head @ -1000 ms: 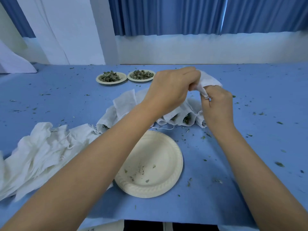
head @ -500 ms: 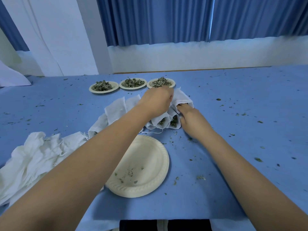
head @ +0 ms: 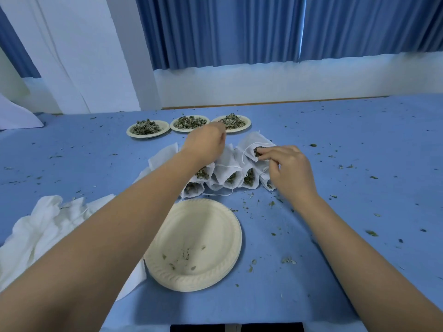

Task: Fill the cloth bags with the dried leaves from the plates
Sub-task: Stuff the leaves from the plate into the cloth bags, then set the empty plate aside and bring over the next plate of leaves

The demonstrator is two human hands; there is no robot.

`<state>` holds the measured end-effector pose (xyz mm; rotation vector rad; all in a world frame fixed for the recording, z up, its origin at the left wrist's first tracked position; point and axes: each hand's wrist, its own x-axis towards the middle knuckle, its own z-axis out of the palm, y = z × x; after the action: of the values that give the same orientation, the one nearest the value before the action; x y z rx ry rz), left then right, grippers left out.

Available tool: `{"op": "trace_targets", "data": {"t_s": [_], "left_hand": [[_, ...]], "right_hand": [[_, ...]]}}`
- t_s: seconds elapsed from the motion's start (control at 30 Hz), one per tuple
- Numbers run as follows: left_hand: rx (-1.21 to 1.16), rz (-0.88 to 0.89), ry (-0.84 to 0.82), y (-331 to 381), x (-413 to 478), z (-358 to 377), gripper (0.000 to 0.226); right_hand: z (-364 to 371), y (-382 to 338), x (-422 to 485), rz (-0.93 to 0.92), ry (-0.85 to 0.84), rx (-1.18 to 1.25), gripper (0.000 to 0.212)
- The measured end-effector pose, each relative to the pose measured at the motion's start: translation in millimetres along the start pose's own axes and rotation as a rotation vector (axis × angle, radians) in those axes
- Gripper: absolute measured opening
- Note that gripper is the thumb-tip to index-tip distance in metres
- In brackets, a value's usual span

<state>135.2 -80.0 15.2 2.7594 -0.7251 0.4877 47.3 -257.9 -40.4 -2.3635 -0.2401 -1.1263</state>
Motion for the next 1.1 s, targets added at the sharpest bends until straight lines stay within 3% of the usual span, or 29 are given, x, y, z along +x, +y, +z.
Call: {"op": "trace_targets", "data": {"t_s": [0.1, 0.17, 0.3, 0.5, 0.53, 0.63, 0.7, 0.77, 0.87, 1.0, 1.1], "left_hand": [[-0.016, -0.098, -0.028, -20.2, 12.6, 1.3, 0.018], [0.018, -0.122, -0.04, -32.0, 25.9, 1.5, 0.02], [0.083, -0.164, -0.101, -53.7, 60.2, 5.3, 0.024], [0.14, -0.116, -0.262, -74.9, 101.7, 33.0, 0.037], [0.166, -0.105, -0.297, -78.1, 107.3, 37.4, 0.038], [0.251, -0.085, -0.38, -88.8, 118.8, 46.3, 0.038], [0.303, -0.056, -0.364, -94.0, 123.6, 49.0, 0.037], [0.353, 0.004, -0.278, -96.4, 126.1, 50.8, 0.035], [0.388, 0.096, -0.175, -101.4, 127.9, 53.5, 0.032], [0.376, 0.134, -0.099, -109.3, 125.3, 54.9, 0.026], [0.378, 0.17, -0.023, -113.6, 120.8, 52.9, 0.024]], "right_hand": [[-1.4, -3.2, 19.9, -0.108, 0.153, 0.05, 0.031], [5.2, -0.9, 42.8, -0.047, 0.126, 0.12, 0.03], [37.5, 13.1, 109.3, 0.147, -0.224, 0.097, 0.027], [124.2, 19.1, 173.9, 0.088, -0.875, -0.452, 0.02], [138.3, 18.0, 179.8, 0.081, -0.929, -0.506, 0.012], [170.7, 20.7, 194.3, 0.128, -1.018, -0.585, 0.02], [186.7, 24.8, 198.3, 0.112, -1.084, -0.665, 0.009], [199.3, 29.9, 196.5, 0.11, -1.159, -0.722, 0.021], [214.7, 33.4, 188.3, 0.059, -1.095, -0.721, 0.035], [223.2, 33.7, 183.0, 0.013, -0.981, -0.726, 0.029], [223.3, 32.0, 183.9, 0.017, -1.014, -0.733, 0.024]]}}
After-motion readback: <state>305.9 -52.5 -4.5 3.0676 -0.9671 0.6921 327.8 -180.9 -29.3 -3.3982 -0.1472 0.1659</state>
